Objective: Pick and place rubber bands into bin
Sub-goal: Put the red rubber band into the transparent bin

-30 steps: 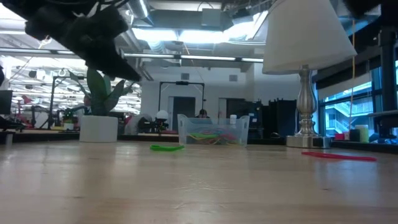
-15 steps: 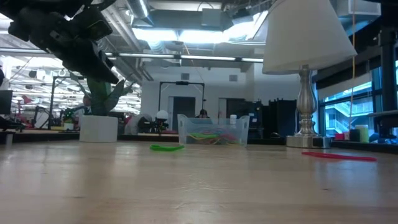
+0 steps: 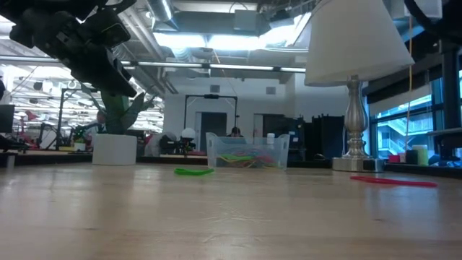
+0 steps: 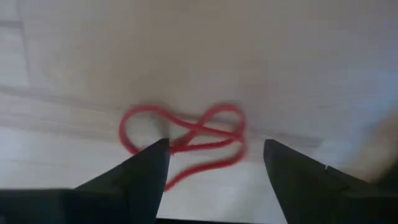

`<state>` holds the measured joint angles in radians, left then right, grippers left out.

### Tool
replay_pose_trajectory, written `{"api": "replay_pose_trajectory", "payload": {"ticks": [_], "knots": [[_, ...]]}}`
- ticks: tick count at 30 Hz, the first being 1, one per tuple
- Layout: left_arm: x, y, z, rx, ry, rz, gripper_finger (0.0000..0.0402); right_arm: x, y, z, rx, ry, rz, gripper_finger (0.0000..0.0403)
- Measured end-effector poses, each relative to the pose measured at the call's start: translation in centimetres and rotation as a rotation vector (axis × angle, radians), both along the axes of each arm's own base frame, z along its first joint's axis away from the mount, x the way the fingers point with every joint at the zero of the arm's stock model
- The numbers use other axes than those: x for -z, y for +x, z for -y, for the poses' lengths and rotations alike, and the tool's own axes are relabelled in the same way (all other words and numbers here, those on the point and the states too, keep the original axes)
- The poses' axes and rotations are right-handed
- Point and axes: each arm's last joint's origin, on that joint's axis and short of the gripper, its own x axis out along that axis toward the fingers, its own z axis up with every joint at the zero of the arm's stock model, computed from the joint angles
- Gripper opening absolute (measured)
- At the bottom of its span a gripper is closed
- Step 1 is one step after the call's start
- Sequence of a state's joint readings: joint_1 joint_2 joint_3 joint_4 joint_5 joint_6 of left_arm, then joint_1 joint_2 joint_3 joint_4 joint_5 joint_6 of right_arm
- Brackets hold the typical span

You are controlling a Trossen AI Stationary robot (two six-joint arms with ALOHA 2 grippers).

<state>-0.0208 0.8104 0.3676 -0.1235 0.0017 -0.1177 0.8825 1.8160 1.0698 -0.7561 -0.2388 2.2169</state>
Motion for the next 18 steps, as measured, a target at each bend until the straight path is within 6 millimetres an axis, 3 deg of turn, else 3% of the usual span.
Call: {"api": "replay_pose_trajectory", "payload": {"ticks": [5, 9, 18], "knots": [[0.0, 0.0, 0.0, -0.002, -0.002, 0.000, 0.0002, 1.7, 0.3, -1.3, -0.013, 0.027, 0.027, 0.0256], [0.0, 0.0, 0.0, -0.002, -0.002, 0.000, 0.0002, 2.0, 0.6, -1.5, -0.011, 0.028, 0.056, 0.0219], [0.0, 0.0, 0.0, -0.001, 0.000, 0.000, 0.0002, 1.9, 2.0, -0.6, -0.015, 0.027, 0.117, 0.0026]]}}
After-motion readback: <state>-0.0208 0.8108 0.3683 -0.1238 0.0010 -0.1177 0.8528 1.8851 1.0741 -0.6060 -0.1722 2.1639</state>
